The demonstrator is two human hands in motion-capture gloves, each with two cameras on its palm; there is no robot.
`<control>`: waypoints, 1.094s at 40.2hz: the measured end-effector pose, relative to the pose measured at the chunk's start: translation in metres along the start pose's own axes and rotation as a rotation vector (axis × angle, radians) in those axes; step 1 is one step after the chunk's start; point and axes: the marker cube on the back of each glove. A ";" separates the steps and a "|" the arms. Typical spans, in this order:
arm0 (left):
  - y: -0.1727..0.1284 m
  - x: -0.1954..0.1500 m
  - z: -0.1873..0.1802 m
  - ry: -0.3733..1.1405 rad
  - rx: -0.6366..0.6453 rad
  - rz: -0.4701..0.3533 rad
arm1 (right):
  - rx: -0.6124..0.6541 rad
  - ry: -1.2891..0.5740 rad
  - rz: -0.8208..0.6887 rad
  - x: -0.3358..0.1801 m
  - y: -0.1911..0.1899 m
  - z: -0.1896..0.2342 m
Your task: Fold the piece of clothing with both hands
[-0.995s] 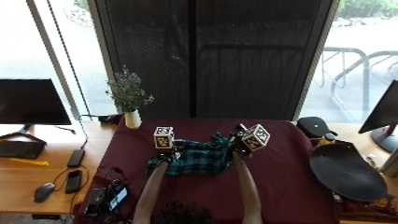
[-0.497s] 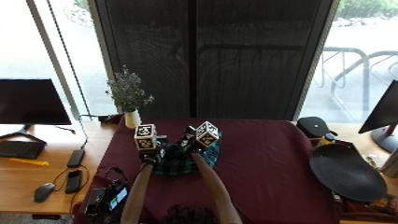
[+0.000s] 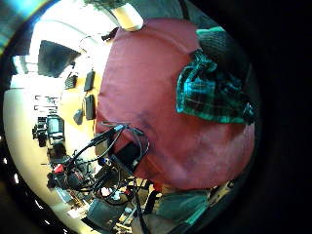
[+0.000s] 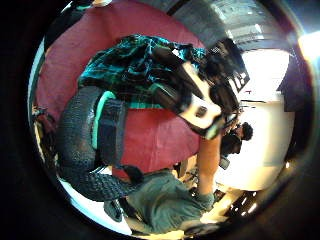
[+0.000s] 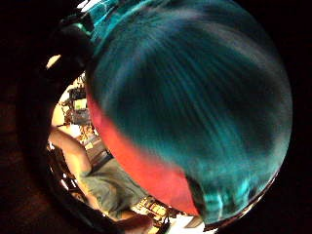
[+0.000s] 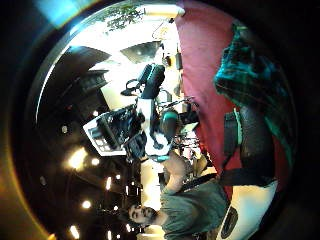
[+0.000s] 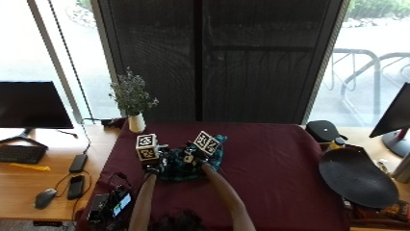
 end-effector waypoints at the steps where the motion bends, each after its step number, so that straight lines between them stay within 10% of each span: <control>1: 0.000 0.002 0.002 -0.007 0.006 0.002 | 0.031 0.065 0.005 0.001 0.005 -0.008; 11: -0.001 0.042 0.018 -0.053 0.009 0.056 | 0.248 0.914 0.238 -0.002 0.096 -0.111; 17: 0.003 0.062 0.020 -0.051 0.010 0.084 | 0.308 1.114 0.380 0.043 0.105 -0.153; 44: 0.012 0.077 0.022 -0.046 0.005 0.105 | 0.556 0.705 0.449 0.087 0.148 -0.203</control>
